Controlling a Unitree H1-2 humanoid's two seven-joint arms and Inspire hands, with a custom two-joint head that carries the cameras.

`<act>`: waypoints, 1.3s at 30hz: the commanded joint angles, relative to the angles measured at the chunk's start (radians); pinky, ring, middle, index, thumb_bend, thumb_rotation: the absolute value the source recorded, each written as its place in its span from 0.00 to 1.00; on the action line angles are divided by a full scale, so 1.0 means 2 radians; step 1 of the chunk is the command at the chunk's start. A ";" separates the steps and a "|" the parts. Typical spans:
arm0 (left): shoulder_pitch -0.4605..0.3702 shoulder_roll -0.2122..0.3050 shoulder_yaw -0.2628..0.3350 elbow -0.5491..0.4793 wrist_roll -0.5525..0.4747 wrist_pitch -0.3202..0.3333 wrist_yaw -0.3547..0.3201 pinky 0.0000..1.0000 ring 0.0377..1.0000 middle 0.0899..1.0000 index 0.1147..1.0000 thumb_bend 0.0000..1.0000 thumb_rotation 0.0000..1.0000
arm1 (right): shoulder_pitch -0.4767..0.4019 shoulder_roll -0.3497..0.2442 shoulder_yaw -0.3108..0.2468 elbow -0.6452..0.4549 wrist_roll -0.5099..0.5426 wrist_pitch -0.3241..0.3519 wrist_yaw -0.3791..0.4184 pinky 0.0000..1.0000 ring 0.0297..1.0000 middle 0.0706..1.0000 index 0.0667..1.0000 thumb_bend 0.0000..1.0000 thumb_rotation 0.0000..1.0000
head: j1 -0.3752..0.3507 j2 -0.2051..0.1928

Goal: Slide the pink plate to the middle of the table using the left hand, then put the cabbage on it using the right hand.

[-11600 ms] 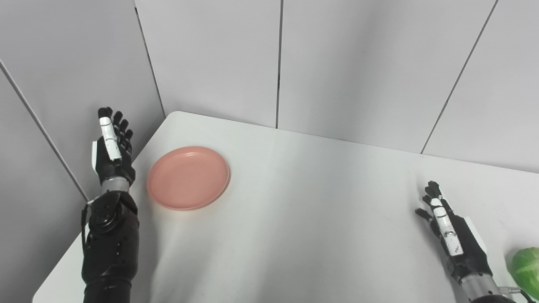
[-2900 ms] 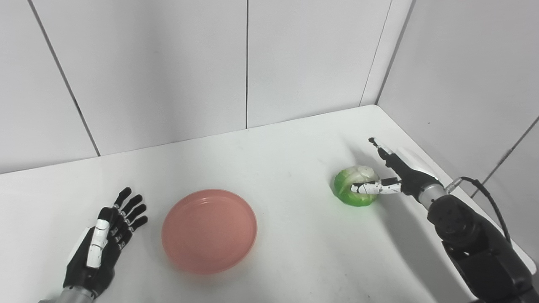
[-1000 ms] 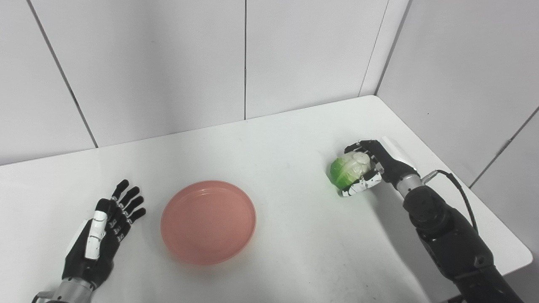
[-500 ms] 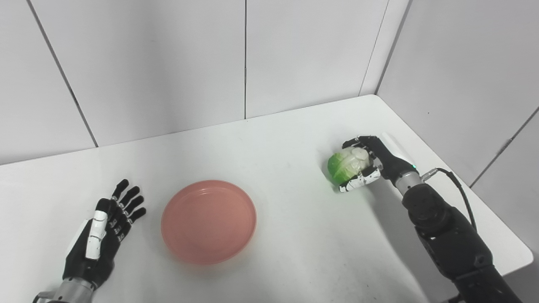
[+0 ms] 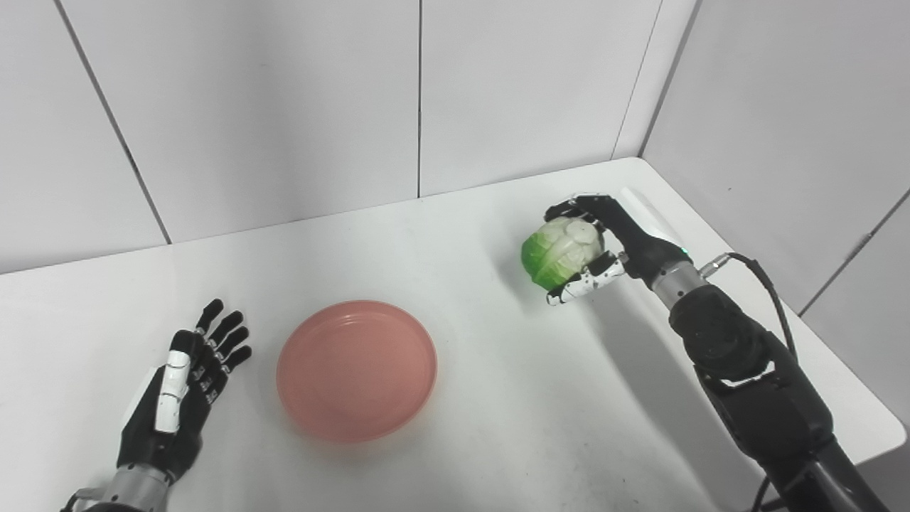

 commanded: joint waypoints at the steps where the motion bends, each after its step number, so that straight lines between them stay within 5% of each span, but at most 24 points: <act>1: 0.015 -0.004 -0.015 0.003 0.022 0.043 0.008 0.92 0.94 0.94 0.95 0.84 0.97 | -0.021 -0.005 -0.001 -0.028 0.008 0.006 0.008 0.45 0.45 0.44 0.46 0.53 0.00 | 0.004 0.000; 17: 0.011 -0.038 -0.049 -0.020 0.046 0.070 0.044 0.98 0.97 0.98 0.99 0.77 1.00 | -0.077 0.026 0.066 -0.055 0.016 0.000 0.066 0.36 0.39 0.41 0.48 0.52 0.00 | 0.107 -0.003; 24: 0.003 -0.052 -0.054 -0.004 0.050 0.064 0.048 0.98 0.97 0.99 1.00 0.77 1.00 | -0.110 0.062 0.100 -0.032 0.010 -0.015 0.069 0.37 0.40 0.42 0.47 0.53 0.00 | 0.139 -0.007; 39: -0.004 -0.068 -0.060 0.007 0.071 0.053 0.063 0.93 0.96 0.98 0.99 0.75 1.00 | -0.134 0.138 0.142 0.003 -0.009 -0.041 0.058 0.36 0.41 0.42 0.48 0.52 0.00 | 0.159 -0.005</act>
